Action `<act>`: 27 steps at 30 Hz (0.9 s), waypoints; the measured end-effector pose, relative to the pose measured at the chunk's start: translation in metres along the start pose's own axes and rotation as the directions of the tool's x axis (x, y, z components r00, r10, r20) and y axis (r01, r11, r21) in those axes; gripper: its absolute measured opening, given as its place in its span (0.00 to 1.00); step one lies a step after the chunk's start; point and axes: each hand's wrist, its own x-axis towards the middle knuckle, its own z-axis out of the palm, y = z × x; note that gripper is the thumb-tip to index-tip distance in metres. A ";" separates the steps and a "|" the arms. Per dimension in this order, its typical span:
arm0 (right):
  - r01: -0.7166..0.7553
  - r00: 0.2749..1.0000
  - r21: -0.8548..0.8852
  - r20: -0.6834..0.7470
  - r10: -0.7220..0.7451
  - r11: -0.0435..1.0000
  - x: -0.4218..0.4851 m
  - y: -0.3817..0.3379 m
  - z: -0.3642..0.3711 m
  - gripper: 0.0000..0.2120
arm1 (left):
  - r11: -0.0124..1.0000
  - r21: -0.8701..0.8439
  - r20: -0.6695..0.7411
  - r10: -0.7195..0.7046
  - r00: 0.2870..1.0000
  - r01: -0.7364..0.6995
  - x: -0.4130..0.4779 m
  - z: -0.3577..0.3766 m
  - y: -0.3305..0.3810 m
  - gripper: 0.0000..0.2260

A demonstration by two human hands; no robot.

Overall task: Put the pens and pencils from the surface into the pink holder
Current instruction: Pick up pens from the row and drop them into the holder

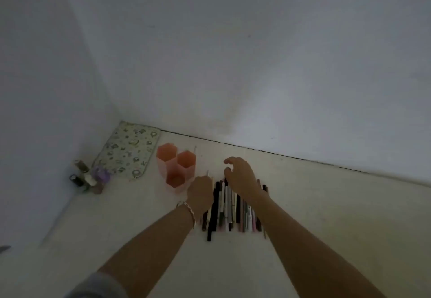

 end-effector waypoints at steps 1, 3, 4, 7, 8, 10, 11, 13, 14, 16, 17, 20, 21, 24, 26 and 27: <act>-0.003 1.000 0.014 -0.004 0.003 1.000 0.004 0.003 0.002 0.15 | 0.999 0.021 0.019 -0.048 0.999 0.048 0.003 0.004 0.002 0.12; -0.004 1.000 0.020 -0.011 0.004 1.000 0.008 0.006 0.003 0.15 | 0.992 -0.013 -0.008 -0.126 0.992 0.126 0.005 0.009 0.005 0.11; -0.007 1.000 0.014 -0.008 0.007 1.000 0.009 0.009 0.003 0.15 | 0.988 -0.032 -0.020 -0.150 0.988 0.149 0.002 0.008 0.008 0.11; -0.013 1.000 0.048 -0.015 0.014 0.999 0.014 0.015 0.005 0.15 | 0.973 -0.091 0.002 -0.215 0.977 0.214 0.006 0.008 0.012 0.11; -0.013 1.000 0.055 -0.022 0.014 0.998 0.016 0.017 0.005 0.15 | 0.967 -0.104 0.017 -0.234 0.972 0.234 0.007 0.005 0.013 0.12; -0.022 1.000 0.072 -0.017 0.023 0.997 0.017 0.020 0.007 0.15 | 0.969 -0.082 0.053 -0.230 0.972 0.234 0.012 0.005 0.012 0.14; -0.024 1.000 0.084 -0.016 0.025 0.996 0.018 0.020 0.008 0.15 | 0.974 -0.070 0.055 -0.214 0.975 0.217 0.010 0.003 0.013 0.15; -0.017 0.999 0.096 -0.031 0.020 0.995 0.021 0.019 0.009 0.15 | 0.986 -0.052 0.008 -0.161 0.987 0.161 0.009 -0.006 0.013 0.14; -0.012 0.999 0.097 -0.045 0.016 0.995 0.024 0.019 0.009 0.16 | 0.993 -0.029 -0.034 -0.116 0.993 0.115 0.008 -0.014 0.013 0.13; -0.017 0.998 0.090 -0.053 0.021 0.996 0.032 0.014 0.010 0.16 | 0.996 -0.084 -0.134 -0.024 0.991 0.013 0.009 -0.040 0.010 0.11; -0.033 0.998 0.081 -0.049 0.037 0.996 0.036 0.012 0.012 0.16 | 0.983 -0.185 -0.168 -0.012 0.986 -0.020 0.011 -0.057 0.008 0.11; -0.098 0.995 0.021 0.014 0.098 0.995 0.045 -0.002 0.025 0.16 | 0.841 -0.530 -0.284 -0.054 0.957 -0.110 0.018 -0.107 -0.001 0.19; -0.105 0.993 -0.030 0.049 0.106 0.994 0.047 -0.005 0.032 0.15 | 0.770 -0.619 -0.318 -0.067 0.946 -0.154 0.018 -0.120 -0.004 0.21; -0.073 0.991 -0.246 0.090 0.098 0.967 0.051 -0.016 0.055 0.12 | 0.647 -0.723 -0.391 -0.094 0.916 -0.242 0.016 -0.140 -0.015 0.27; -0.040 0.995 -0.368 0.073 0.072 0.929 0.051 -0.018 0.071 0.12 | 0.628 -0.736 -0.404 -0.108 0.908 -0.253 0.015 -0.141 -0.022 0.28; -0.027 0.996 -0.401 0.068 0.059 0.916 0.051 -0.018 0.078 0.13 | 0.620 -0.740 -0.414 -0.116 0.903 -0.259 0.016 -0.141 -0.026 0.27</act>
